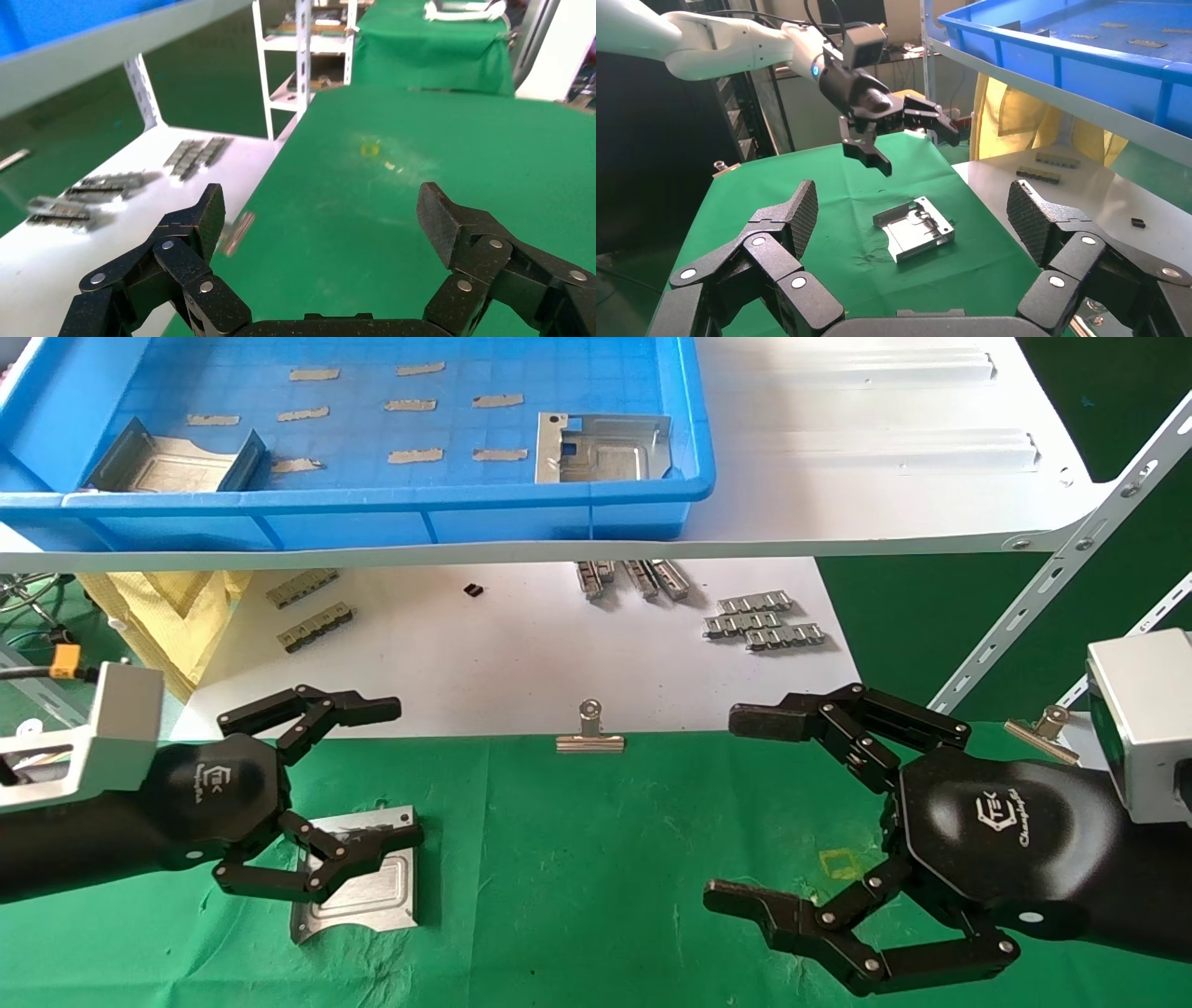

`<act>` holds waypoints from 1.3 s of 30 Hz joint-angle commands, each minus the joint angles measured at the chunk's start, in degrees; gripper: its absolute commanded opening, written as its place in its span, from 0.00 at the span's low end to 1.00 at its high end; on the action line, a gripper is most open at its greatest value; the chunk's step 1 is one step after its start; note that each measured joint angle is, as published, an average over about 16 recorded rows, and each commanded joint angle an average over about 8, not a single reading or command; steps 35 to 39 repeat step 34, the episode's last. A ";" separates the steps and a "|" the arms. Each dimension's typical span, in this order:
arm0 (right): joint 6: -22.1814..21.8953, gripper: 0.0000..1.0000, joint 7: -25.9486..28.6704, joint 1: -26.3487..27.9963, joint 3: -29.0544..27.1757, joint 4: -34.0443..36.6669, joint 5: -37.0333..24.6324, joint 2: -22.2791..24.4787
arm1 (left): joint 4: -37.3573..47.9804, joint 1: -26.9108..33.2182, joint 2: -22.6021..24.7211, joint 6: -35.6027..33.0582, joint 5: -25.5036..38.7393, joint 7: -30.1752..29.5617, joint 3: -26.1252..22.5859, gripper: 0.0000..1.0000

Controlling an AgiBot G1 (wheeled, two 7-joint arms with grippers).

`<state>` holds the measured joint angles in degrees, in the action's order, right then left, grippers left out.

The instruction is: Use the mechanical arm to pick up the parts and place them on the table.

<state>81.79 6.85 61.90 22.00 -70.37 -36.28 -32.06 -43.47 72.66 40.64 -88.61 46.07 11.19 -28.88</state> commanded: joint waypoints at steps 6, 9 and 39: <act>0.00 1.00 0.00 0.00 0.00 0.00 0.00 0.00 | -7.77 -2.86 -1.45 0.75 -1.09 -5.67 3.32 1.00; 0.00 1.00 0.00 0.00 0.00 0.00 0.00 0.00 | -11.10 -4.09 -2.07 1.07 -1.55 -8.09 4.74 1.00; -0.02 1.00 0.00 -0.02 0.00 0.01 0.01 0.00 | -32.11 -11.88 -6.02 3.10 -4.61 -22.78 13.78 1.00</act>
